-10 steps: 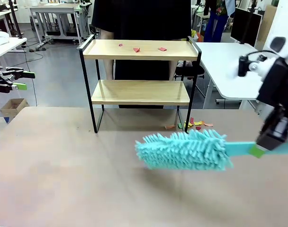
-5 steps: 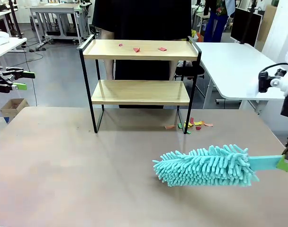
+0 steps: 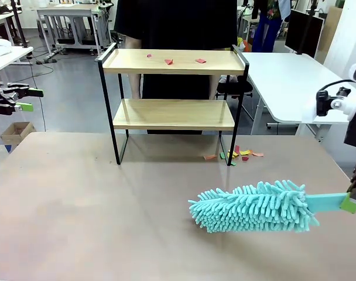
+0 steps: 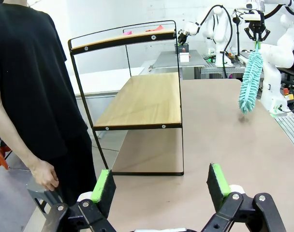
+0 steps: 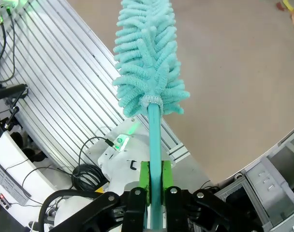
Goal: Clean the shelf.
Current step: Clean the specific section of the Shelf indicated by the human with the Duster.
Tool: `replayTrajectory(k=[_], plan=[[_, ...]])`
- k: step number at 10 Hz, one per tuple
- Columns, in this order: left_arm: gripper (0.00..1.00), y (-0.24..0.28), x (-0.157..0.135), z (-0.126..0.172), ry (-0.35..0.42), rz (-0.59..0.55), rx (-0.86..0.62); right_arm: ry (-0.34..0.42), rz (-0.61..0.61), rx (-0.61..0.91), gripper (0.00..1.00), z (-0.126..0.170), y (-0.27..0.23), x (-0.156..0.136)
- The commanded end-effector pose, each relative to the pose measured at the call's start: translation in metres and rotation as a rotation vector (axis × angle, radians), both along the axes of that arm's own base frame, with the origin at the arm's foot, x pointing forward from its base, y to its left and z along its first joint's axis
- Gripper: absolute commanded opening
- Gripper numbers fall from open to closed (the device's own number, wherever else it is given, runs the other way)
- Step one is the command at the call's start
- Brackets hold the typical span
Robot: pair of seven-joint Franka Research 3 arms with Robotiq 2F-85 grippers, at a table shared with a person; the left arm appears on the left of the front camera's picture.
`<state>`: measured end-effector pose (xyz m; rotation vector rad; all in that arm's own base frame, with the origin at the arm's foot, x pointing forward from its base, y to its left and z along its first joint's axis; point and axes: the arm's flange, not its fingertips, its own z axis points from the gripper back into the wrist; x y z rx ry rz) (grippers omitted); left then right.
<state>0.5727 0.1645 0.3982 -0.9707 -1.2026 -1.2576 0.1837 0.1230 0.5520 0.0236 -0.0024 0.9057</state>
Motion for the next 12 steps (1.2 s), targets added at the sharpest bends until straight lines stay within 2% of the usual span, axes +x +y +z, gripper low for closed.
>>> replayTrajectory(k=[1, 12], plan=[[1.00, -0.0003, -0.0025, 0.0020, -0.001, 0.000, 0.001, -0.007, -0.004, 0.009, 0.13, 0.0027, 0.0011, 0.0026], [1.00, -0.0003, -0.0025, 0.0020, -0.001, 0.000, 0.001, -0.007, -0.004, 0.009, 0.13, 0.0027, 0.0011, 0.0026]])
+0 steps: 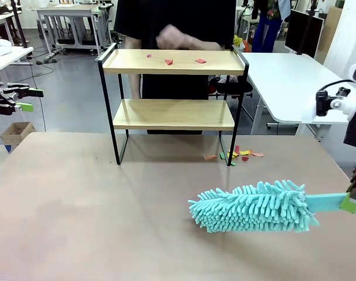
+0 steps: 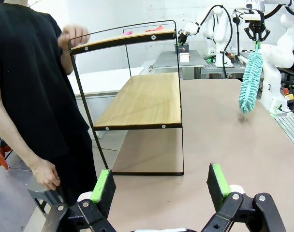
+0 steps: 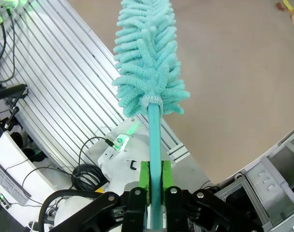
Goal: Clean the shelf.
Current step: Clean the specific section of the Shelf indicated by the human with the Duster.
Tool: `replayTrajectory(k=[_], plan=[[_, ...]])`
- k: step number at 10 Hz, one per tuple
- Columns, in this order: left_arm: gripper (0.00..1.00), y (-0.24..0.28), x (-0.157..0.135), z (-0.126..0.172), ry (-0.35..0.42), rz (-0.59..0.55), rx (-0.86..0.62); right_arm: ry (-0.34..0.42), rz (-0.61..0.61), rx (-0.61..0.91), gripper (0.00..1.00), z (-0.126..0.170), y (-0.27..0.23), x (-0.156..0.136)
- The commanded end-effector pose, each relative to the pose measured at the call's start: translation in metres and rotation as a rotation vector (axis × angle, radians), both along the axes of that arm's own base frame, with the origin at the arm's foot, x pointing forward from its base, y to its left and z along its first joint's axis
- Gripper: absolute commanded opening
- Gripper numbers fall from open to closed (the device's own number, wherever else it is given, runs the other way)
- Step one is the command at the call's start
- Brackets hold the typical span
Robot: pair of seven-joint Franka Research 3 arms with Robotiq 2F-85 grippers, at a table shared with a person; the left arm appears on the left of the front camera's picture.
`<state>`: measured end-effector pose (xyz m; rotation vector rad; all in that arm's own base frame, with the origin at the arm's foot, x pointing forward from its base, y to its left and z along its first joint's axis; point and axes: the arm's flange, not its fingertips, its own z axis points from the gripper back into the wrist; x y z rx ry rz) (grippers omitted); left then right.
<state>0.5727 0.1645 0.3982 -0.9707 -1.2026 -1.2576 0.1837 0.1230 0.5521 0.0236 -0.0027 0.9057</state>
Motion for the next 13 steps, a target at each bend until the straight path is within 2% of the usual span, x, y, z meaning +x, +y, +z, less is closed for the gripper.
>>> replayTrajectory(k=[1, 13], plan=[[1.00, -0.0003, -0.0025, 0.0020, -0.001, 0.000, 0.001, -0.007, -0.004, 0.009, 0.13, 0.0026, 0.0011, 0.0026], [1.00, -0.0003, -0.0025, 0.0020, -0.001, 0.000, 0.001, -0.007, -0.004, 0.009, 0.13, 0.0026, 0.0011, 0.0026]])
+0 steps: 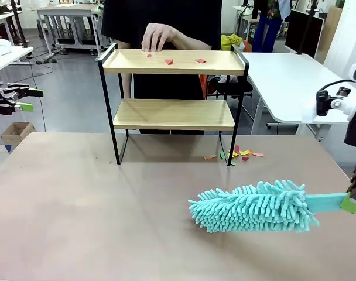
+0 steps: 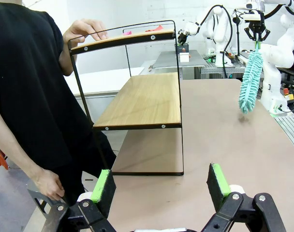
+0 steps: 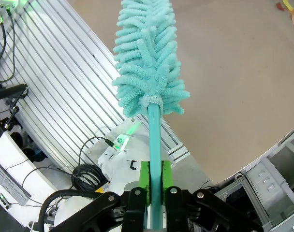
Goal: Clean the shelf.
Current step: Clean the specific section of the Shelf indicated by the human with the Duster.
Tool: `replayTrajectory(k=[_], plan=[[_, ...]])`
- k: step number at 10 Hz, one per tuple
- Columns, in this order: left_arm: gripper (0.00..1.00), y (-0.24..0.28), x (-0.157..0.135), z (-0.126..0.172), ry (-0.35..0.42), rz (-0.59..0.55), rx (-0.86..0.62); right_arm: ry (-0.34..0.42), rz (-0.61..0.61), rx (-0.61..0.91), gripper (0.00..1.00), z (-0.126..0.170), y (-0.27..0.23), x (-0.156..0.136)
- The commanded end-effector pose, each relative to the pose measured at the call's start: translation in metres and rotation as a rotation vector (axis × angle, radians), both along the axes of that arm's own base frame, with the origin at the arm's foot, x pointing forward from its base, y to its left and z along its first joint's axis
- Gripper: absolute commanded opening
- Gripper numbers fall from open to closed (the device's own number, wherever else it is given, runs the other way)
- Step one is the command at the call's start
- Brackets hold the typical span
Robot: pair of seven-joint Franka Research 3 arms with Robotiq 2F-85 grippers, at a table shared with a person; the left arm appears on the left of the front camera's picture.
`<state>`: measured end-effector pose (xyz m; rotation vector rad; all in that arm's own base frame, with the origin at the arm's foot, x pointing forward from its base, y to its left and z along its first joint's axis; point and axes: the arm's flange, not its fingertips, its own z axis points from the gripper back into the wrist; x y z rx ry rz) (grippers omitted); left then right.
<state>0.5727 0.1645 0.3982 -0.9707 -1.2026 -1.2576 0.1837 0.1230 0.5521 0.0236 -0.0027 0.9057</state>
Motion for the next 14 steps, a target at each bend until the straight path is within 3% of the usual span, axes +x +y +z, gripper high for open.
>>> replayTrajectory(k=[1, 3, 7, 8, 10, 14], plan=[[1.00, 0.000, -0.003, 0.002, -0.001, 0.000, 0.001, -0.007, -0.004, 0.009, 0.13, 0.003, 0.001, 0.003], [1.00, 0.000, -0.003, 0.002, -0.001, 0.000, 0.001, -0.013, -0.009, 0.029, 0.13, 0.014, 0.015, 0.003], [1.00, 0.000, -0.003, 0.002, -0.001, 0.000, 0.001, -0.136, 0.008, 0.233, 0.13, 0.090, 0.084, 0.011], [1.00, 0.000, -0.003, 0.002, -0.001, 0.000, 0.001, -0.125, 0.020, 0.331, 0.13, 0.109, 0.104, 0.014], [1.00, 0.000, -0.003, 0.002, -0.001, 0.000, 0.001, -0.175, -0.090, 0.481, 0.13, 0.139, 0.147, 0.015], [1.00, 0.000, -0.003, 0.002, -0.001, 0.000, 0.001, -0.298, -0.338, 0.673, 0.13, 0.140, 0.219, 0.018]])
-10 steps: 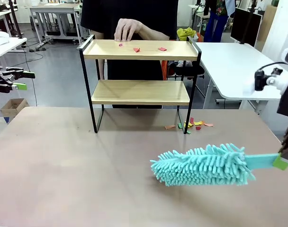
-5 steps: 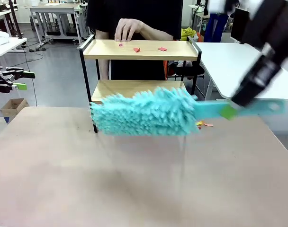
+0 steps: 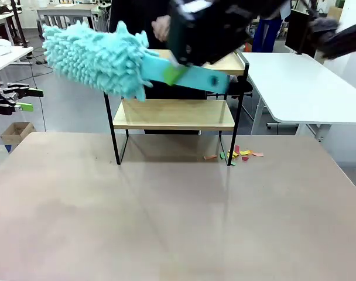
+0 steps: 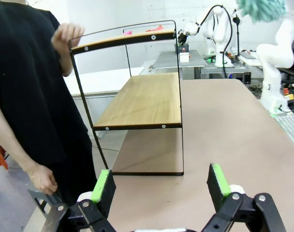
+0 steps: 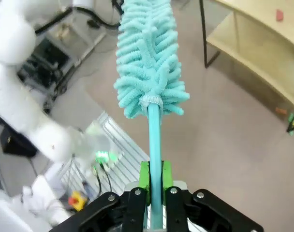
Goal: Clean the shelf.
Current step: Clean the specific section of the Shelf indicated by the human with the Duster.
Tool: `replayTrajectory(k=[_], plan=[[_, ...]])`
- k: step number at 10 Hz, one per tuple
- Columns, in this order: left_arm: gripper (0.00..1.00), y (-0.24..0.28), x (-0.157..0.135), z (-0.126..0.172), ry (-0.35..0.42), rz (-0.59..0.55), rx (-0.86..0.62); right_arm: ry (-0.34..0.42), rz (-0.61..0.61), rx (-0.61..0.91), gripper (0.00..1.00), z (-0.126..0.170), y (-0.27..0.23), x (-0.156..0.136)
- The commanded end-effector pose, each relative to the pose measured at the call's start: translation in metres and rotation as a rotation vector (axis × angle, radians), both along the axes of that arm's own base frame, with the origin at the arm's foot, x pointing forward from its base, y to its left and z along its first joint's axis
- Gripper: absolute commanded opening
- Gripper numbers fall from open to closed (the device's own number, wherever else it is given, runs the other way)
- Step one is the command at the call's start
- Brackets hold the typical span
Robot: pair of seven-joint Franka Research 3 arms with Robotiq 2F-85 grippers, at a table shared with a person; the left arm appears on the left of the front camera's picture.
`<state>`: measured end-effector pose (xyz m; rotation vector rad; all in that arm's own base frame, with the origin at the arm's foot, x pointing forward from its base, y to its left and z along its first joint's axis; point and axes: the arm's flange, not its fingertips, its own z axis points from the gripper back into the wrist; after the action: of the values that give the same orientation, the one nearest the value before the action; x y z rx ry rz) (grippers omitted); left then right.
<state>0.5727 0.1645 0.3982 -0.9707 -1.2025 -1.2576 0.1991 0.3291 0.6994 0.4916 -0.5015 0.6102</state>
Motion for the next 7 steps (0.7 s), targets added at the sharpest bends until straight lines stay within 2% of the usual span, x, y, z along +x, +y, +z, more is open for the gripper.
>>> replayTrajectory(k=[1, 2, 3, 7], plan=[[1.00, 0.000, -0.003, 0.002, -0.001, 0.000, 0.001, -0.051, -0.131, 0.078, 0.13, -0.010, 0.022, 0.004], [1.00, 0.000, -0.003, 0.002, -0.001, 0.000, 0.001, -0.040, -0.148, 0.071, 0.13, -0.010, 0.026, 0.005], [1.00, 0.000, -0.003, 0.002, -0.001, 0.000, 0.001, -0.016, -0.058, 0.044, 0.13, -0.003, 0.015, 0.001], [1.00, 0.000, -0.003, 0.002, -0.001, 0.000, 0.001, -0.008, -0.078, 0.057, 0.13, -0.007, 0.021, 0.001]])
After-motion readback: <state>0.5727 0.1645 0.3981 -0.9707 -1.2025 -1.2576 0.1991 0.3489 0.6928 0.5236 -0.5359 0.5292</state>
